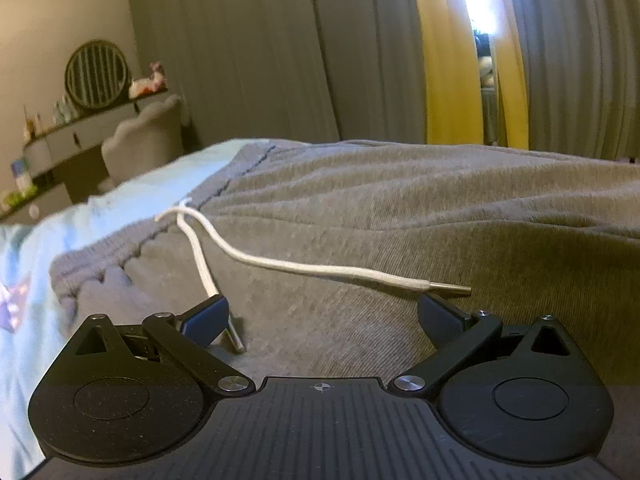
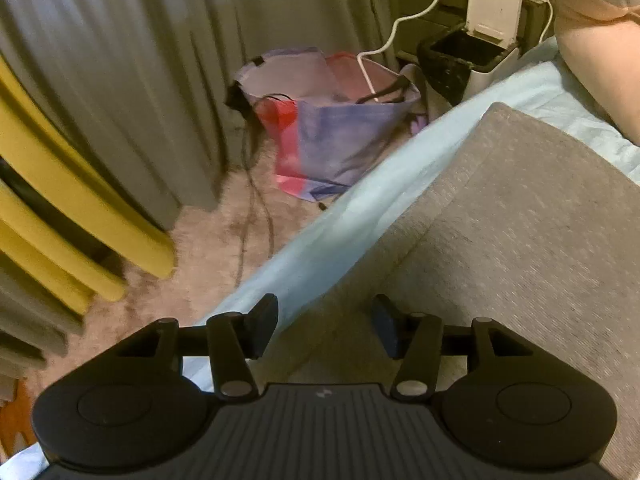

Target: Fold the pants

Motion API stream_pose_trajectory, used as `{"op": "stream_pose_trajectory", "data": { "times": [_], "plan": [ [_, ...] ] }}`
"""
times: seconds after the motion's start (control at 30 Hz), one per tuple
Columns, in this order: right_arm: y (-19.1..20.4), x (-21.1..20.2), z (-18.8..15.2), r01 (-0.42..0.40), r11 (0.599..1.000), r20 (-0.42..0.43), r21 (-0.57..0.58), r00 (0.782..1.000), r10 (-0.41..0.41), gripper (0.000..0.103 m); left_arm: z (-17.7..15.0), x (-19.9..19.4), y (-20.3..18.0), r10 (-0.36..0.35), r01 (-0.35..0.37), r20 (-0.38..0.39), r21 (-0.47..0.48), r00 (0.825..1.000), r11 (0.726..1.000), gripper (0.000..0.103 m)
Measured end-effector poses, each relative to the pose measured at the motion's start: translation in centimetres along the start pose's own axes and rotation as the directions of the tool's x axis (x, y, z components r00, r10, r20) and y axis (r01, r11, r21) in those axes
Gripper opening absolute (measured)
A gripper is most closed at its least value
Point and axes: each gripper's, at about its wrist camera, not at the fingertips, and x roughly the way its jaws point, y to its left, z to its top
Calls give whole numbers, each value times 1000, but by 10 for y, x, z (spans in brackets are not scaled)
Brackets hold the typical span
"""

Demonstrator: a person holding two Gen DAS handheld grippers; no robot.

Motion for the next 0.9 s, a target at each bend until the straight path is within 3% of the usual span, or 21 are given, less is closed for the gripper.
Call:
{"op": "stream_pose_trajectory", "data": {
  "times": [0.07, 0.13, 0.17, 0.23, 0.37, 0.47, 0.57, 0.63, 0.7, 0.8, 0.87, 0.9],
  "plan": [
    [10, 3, 0, 32, 998, 12, -61, 999, -31, 50, -1, 3, 5, -19, 19, -12, -39, 1000, 999, 103],
    [15, 2, 0, 82, 991, 19, -108, 997, -80, 24, -1, 5, 7, -29, 27, -18, -58, 999, 998, 103],
    [12, 0, 1, 105, 986, 22, -128, 994, -103, 19, -1, 5, 6, -28, 27, -18, -59, 999, 998, 103],
    [3, -7, 4, 59, 991, 15, -118, 998, -58, 5, -1, 4, 6, -29, 28, -20, -61, 999, 998, 103],
    [-31, -67, -9, -61, 990, 81, -124, 994, 71, 4, 1, 10, 20, -88, 77, -59, -172, 994, 982, 103],
    [-93, -140, -39, -208, 976, 173, -57, 961, 215, 3, 1, 12, 28, -113, 95, -69, -227, 991, 969, 103],
    [-163, -201, -91, -252, 967, 244, 38, 941, 236, 0, 1, 7, 25, -98, 80, -71, -222, 993, 972, 103],
    [-200, -232, -136, -179, 984, 286, -3, 943, 172, 0, 0, 4, 25, -99, 78, -78, -236, 992, 969, 103],
    [-233, -241, -165, -162, 987, 259, -5, 953, 158, 1, 0, 0, 25, -100, 79, -80, -233, 992, 969, 103],
    [-267, -229, -163, -217, 969, 157, 116, 968, 198, 2, 0, -5, 23, -92, 72, -84, -216, 992, 974, 103],
    [-273, -224, -152, -304, 934, 149, 187, 949, 279, 4, 0, -8, 22, -90, 70, -88, -215, 992, 974, 103],
    [-269, -223, -148, -328, 924, 163, 195, 940, 300, 12, -1, -9, 22, -90, 69, -93, -215, 992, 974, 103]
  ]
}}
